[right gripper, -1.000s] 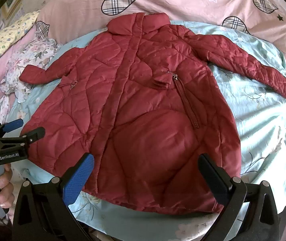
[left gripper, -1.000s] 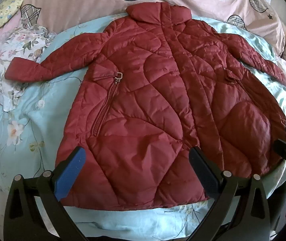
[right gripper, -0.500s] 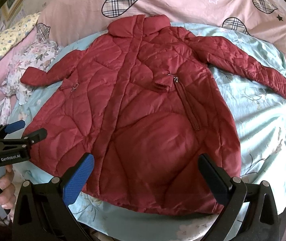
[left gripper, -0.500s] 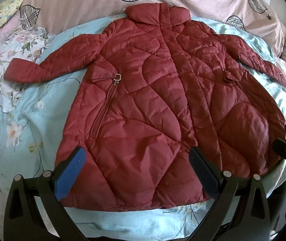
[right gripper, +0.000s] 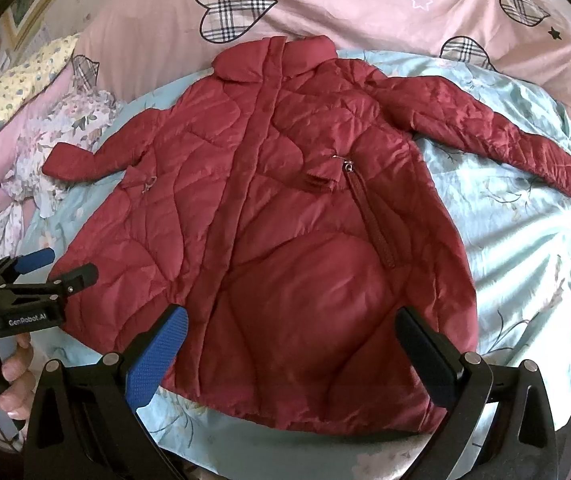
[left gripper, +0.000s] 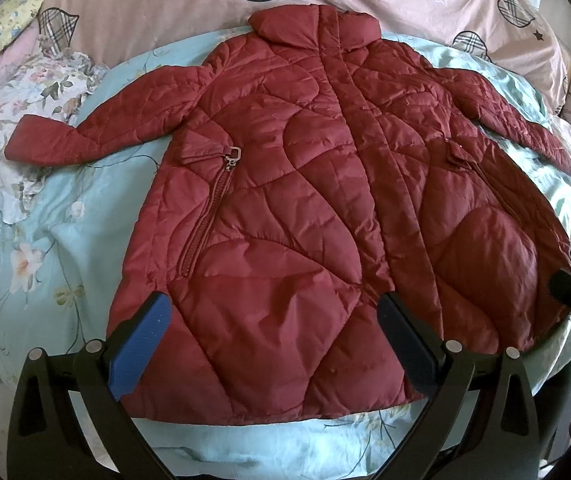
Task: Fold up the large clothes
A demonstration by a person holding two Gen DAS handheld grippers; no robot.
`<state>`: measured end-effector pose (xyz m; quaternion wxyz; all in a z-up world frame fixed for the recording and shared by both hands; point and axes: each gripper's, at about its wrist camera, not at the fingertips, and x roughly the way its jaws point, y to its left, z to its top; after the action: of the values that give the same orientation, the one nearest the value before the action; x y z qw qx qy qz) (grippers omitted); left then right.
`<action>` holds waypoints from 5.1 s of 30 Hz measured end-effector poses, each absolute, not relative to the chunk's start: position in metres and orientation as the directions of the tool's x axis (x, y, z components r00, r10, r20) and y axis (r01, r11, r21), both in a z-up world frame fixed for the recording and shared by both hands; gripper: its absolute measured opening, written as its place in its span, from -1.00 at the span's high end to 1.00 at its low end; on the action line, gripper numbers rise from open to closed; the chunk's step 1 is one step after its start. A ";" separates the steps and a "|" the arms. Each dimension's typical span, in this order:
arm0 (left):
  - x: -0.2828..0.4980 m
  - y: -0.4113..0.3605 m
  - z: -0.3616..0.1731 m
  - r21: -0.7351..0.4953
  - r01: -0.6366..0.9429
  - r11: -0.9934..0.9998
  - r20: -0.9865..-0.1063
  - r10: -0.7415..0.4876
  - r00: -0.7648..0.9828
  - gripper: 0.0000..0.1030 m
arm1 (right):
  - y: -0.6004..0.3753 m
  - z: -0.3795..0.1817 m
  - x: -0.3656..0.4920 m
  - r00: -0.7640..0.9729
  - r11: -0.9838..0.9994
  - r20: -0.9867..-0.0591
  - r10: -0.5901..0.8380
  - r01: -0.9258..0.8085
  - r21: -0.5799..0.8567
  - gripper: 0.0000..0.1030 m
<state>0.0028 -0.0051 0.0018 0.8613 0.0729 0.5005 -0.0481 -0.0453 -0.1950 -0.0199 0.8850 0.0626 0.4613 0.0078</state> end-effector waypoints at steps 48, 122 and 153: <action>0.097 0.011 -0.035 0.064 0.093 0.994 -0.935 0.027 0.355 -1.00 | -0.557 -0.066 0.013 0.736 0.629 -0.666 -0.123 0.577 0.521 -0.31; 0.280 0.095 -0.045 -0.687 0.012 0.726 -0.685 -0.653 0.322 -1.00 | -0.118 -0.078 0.247 0.600 0.875 -0.641 0.480 -0.381 0.299 0.76; 0.314 0.067 -0.051 -0.326 0.211 0.922 -0.813 -0.387 0.435 0.80 | -0.276 -0.064 0.251 0.685 0.960 -0.706 0.178 0.039 0.279 0.18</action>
<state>0.3136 0.0668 -0.0513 0.8426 -0.0878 0.5008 -0.1776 0.2515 -0.2762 -0.0644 0.9077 0.1370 0.3949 0.0382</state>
